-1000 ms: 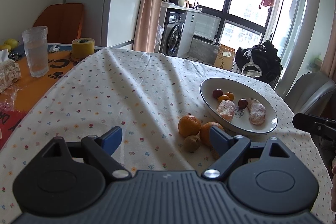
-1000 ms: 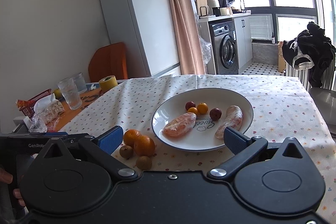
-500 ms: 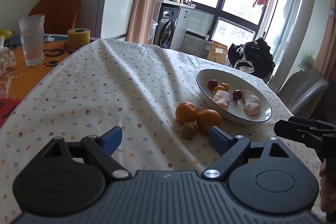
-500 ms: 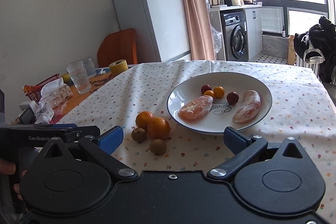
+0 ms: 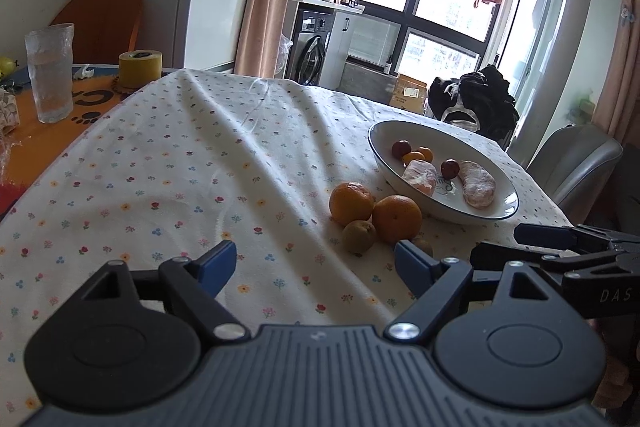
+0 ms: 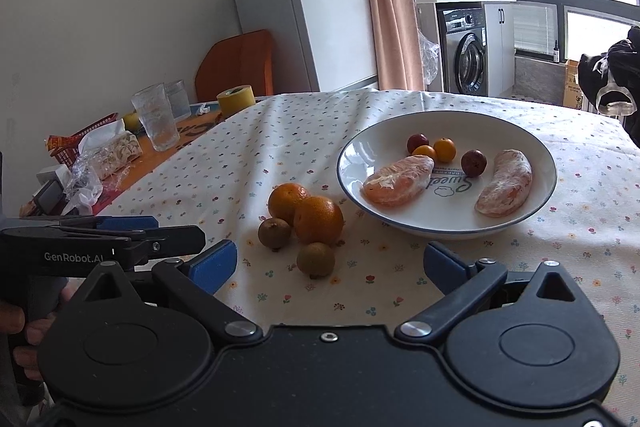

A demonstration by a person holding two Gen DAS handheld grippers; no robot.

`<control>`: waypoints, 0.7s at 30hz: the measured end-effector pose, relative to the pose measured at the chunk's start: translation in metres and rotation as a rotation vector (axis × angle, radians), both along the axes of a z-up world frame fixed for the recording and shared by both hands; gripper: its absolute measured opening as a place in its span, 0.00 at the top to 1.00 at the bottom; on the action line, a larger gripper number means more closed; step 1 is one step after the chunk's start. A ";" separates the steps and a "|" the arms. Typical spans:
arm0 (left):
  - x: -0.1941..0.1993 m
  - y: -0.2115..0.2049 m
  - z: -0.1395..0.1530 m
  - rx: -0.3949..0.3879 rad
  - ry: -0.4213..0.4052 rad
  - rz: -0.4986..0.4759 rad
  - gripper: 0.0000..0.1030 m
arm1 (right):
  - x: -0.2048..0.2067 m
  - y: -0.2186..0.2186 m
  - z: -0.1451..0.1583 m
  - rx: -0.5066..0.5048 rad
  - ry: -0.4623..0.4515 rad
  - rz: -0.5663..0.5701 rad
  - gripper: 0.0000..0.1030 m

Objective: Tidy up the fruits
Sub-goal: 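Move both tools back toward the oranges and small brown fruits, then grasp a small brown kiwi-like fruit with the right tool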

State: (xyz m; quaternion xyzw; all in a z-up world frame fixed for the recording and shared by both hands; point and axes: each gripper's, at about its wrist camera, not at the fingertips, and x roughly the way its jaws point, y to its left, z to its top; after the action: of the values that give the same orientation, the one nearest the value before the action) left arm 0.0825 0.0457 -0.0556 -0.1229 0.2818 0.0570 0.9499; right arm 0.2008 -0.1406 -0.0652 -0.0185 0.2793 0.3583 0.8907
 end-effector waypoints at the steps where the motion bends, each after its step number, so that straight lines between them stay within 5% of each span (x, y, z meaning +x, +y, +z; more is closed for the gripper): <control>1: 0.001 0.000 -0.001 -0.001 0.002 0.001 0.20 | 0.001 0.003 -0.001 -0.005 0.001 0.002 0.08; 11: 0.011 0.004 -0.007 -0.010 0.021 0.006 0.34 | 0.013 0.020 -0.011 -0.030 0.030 0.017 0.25; 21: 0.014 0.007 -0.011 -0.011 0.037 0.029 0.35 | 0.025 0.034 -0.024 -0.055 0.062 0.032 0.38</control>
State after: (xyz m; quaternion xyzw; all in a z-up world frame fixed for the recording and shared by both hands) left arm 0.0969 0.0531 -0.0667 -0.1310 0.2978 0.0714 0.9429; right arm 0.2255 -0.1067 -0.0887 -0.0363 0.3160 0.3651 0.8750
